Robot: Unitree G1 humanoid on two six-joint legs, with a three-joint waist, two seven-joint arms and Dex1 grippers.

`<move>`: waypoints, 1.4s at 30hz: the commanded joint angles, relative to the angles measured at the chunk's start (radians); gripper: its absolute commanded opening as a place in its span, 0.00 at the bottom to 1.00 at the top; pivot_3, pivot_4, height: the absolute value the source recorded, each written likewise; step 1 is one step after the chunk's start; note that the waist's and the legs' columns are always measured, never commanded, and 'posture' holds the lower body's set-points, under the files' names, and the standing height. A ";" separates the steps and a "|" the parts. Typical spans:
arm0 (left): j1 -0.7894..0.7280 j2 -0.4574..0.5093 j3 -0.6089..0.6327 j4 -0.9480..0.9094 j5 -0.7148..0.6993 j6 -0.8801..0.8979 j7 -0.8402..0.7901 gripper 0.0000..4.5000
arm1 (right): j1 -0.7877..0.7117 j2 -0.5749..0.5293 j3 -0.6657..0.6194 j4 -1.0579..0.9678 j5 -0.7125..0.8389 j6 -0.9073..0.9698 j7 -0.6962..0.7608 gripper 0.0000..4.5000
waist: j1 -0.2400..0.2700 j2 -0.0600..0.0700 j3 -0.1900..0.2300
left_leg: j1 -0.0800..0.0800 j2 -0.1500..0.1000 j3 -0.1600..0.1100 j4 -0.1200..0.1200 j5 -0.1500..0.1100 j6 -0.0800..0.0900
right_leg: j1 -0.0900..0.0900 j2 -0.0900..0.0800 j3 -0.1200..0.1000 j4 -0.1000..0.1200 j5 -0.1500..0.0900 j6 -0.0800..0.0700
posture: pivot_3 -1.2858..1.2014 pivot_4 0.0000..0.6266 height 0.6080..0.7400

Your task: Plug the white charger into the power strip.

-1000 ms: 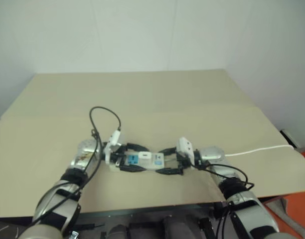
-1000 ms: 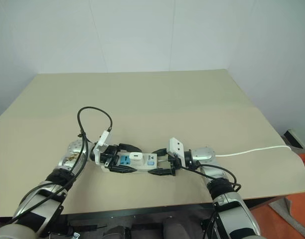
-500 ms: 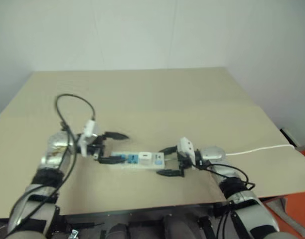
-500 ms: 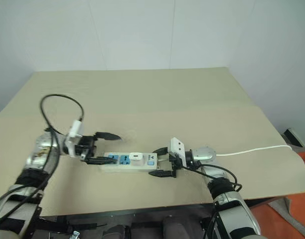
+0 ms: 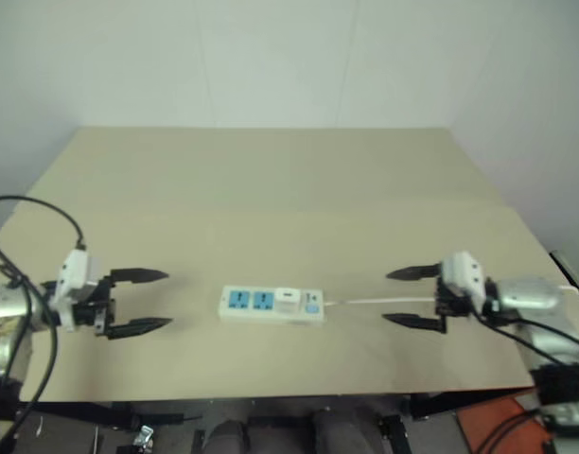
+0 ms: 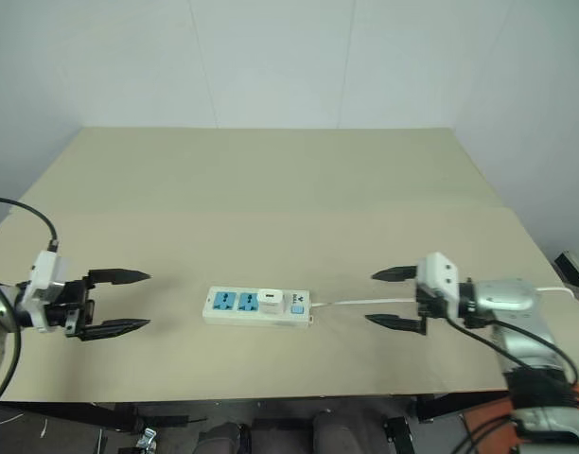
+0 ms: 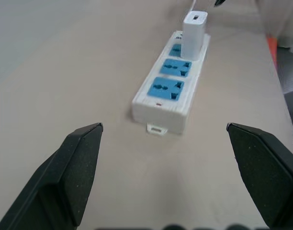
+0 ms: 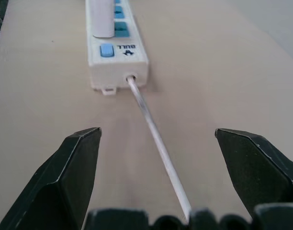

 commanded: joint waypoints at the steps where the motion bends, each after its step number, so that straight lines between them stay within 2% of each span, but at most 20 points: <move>1: 0.050 0.030 0.087 -0.047 -0.026 0.011 0.005 1.00 | 0.056 -0.053 -0.083 -0.063 0.051 0.030 0.003 0.99 | 0.002 0.000 0.000 | 0.001 0.000 0.001 0.000 0.000 0.000 | 0.000 0.000 0.000 0.000 -0.002 -0.003 | 0.52 0.24 1.00; 9: 0.073 0.001 0.098 -0.080 -0.009 0.016 0.040 1.00 | 0.143 -0.068 -0.118 -0.166 0.072 0.074 -0.035 0.99 | 0.007 0.000 0.000 | 0.000 0.000 0.004 0.000 0.000 0.000 | 0.000 -0.002 0.001 0.000 -0.002 -0.003 | 0.52 0.24 1.00; 22: -0.002 -0.016 0.058 -0.053 0.014 0.020 0.054 1.00 | 0.224 -0.096 -0.178 -0.235 0.098 0.108 -0.061 0.99 | 0.008 0.000 0.000 | -0.001 0.000 0.006 0.000 0.000 0.000 | 0.000 -0.002 0.001 -0.002 0.001 0.004 | 0.52 0.24 1.00; 42: -0.076 -0.029 0.016 -0.041 0.026 0.043 0.052 1.00 | 0.241 -0.078 -0.179 -0.288 0.111 0.131 -0.098 0.99 | 0.008 0.000 0.000 | 0.000 0.000 0.007 0.000 0.000 0.000 | 0.000 -0.002 0.001 -0.001 0.002 0.006 | 0.52 0.24 1.00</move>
